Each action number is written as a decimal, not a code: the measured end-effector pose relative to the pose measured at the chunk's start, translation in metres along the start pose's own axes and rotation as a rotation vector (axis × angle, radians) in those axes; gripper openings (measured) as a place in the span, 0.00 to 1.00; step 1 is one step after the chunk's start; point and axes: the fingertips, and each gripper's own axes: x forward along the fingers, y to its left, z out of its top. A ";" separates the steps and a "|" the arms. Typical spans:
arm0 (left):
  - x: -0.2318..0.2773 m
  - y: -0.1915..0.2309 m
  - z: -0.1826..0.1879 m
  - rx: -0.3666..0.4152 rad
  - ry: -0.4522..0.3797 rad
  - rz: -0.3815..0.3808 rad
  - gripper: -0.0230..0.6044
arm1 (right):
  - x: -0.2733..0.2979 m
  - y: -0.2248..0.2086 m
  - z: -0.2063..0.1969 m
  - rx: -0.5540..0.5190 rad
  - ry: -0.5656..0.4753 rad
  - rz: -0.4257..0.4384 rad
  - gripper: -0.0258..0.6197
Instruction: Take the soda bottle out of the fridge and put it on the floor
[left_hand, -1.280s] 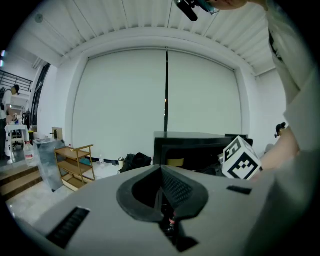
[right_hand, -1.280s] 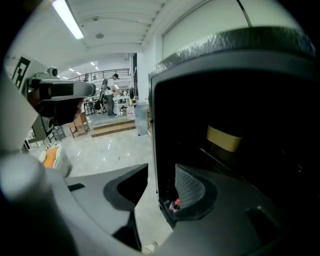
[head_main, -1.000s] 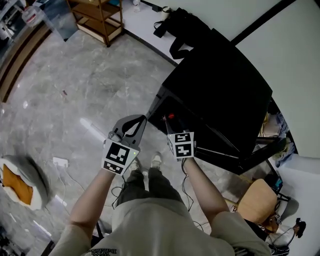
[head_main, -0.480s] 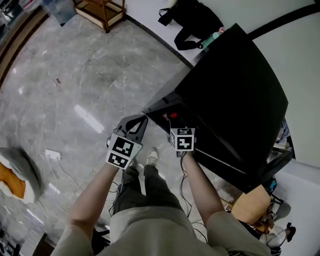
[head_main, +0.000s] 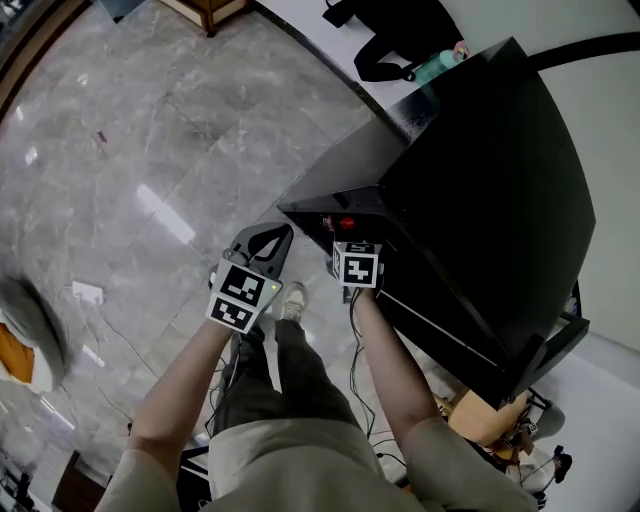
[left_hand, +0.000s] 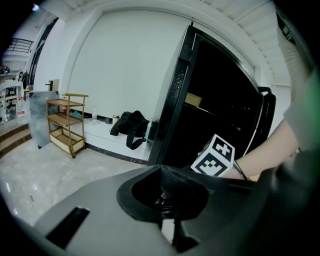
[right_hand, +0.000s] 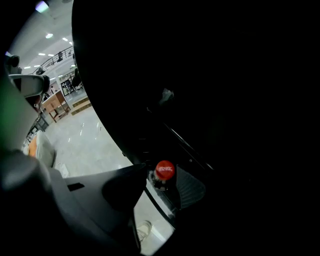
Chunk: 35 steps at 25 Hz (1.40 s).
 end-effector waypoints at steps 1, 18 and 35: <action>0.002 0.000 -0.003 -0.003 0.003 0.000 0.05 | 0.004 -0.001 -0.002 -0.002 0.001 -0.002 0.29; 0.003 0.009 -0.048 -0.045 0.043 0.007 0.05 | 0.034 0.002 -0.001 -0.068 -0.044 -0.002 0.23; -0.045 -0.005 -0.018 0.007 0.014 0.039 0.05 | -0.050 0.029 0.031 -0.176 -0.113 0.082 0.22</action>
